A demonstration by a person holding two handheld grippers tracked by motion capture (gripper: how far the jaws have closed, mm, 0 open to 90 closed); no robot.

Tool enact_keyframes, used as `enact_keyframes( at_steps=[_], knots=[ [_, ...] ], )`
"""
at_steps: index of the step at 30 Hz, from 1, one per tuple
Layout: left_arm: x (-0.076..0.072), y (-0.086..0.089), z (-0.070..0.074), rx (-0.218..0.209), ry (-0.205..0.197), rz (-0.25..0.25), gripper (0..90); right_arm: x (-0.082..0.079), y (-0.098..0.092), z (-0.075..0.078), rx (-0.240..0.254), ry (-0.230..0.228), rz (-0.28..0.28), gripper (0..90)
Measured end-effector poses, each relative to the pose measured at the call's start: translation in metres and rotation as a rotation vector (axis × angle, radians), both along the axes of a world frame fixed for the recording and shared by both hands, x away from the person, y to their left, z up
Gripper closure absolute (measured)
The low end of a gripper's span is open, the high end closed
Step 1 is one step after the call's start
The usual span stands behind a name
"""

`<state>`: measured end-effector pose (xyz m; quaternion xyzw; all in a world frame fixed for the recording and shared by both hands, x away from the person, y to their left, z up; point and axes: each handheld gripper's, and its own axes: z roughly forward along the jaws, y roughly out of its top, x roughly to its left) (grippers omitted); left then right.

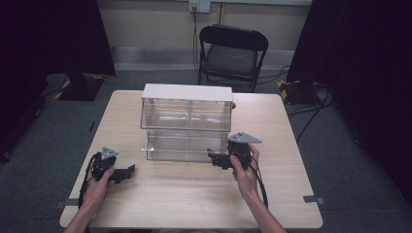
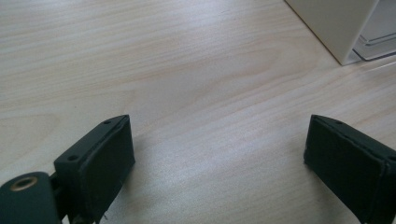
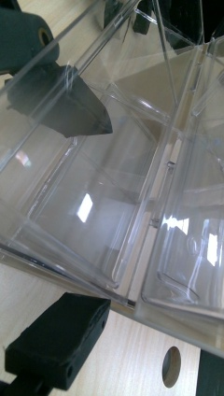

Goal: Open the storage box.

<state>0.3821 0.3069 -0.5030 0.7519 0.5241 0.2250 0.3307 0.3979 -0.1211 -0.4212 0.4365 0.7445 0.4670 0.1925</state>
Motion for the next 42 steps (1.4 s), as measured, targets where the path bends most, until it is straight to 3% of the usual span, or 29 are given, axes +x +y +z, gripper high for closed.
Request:
enact_keyframes(
  at_steps=[27,42],
  knots=[
    [0.0,0.0,0.0,-0.001,-0.001,0.001,7.9,0.002,-0.001,0.01,0.0,-0.018,-0.03,13.9],
    [0.0,0.0,0.0,-0.001,-0.001,0.001,7.9,0.003,-0.001,0.012,0.029,-0.028,-0.035,14.5]
  ],
)
